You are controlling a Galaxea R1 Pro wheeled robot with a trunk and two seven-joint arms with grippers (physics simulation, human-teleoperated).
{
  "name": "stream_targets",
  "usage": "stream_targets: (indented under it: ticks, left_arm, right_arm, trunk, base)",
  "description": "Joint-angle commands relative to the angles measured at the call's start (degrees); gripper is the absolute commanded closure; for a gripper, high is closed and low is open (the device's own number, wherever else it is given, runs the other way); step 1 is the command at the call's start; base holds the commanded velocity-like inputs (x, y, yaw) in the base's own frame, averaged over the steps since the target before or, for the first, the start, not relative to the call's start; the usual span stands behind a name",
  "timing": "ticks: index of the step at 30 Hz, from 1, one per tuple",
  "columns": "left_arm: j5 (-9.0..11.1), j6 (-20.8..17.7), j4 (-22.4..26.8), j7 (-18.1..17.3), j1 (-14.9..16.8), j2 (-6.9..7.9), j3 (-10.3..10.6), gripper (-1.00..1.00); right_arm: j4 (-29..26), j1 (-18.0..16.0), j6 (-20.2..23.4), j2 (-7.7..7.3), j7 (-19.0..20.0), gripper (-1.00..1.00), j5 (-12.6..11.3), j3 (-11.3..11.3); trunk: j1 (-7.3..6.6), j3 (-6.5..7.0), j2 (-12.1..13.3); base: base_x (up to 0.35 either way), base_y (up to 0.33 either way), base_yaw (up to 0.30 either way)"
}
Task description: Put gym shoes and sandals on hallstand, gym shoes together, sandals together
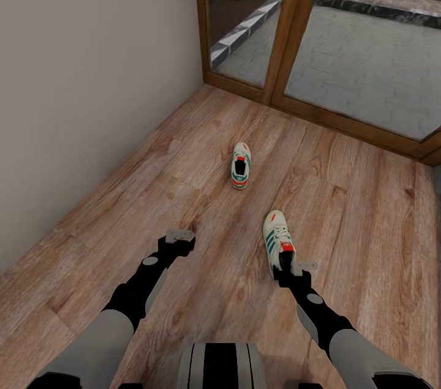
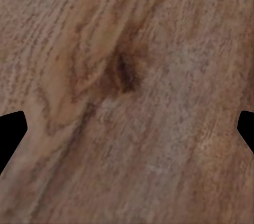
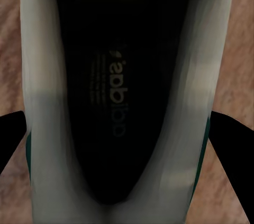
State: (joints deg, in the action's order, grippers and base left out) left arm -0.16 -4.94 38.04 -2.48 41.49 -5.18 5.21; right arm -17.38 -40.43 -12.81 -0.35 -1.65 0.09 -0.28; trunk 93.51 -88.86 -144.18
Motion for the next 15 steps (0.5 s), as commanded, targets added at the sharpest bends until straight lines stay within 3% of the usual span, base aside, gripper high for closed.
stream_targets:
  ticks: [1,15]
  left_arm:
    - [-0.02,-0.34,0.07,-0.15,0.0,0.0,-0.03,-1.0]
    - [-0.02,-0.37,0.07,-0.15,0.0,0.0,-0.03,-1.0]
  right_arm:
    - [0.06,0.0,-0.19,0.0,-0.02,1.0,-0.09,-0.07]
    - [0.05,-0.01,-0.19,0.0,0.0,1.0,-0.09,-0.07]
  trunk:
    - [-0.03,0.19,0.0]
    - [-0.39,3.29,0.19]
  base:
    - [0.0,0.0,0.0]
    - [0.0,0.0,0.0]
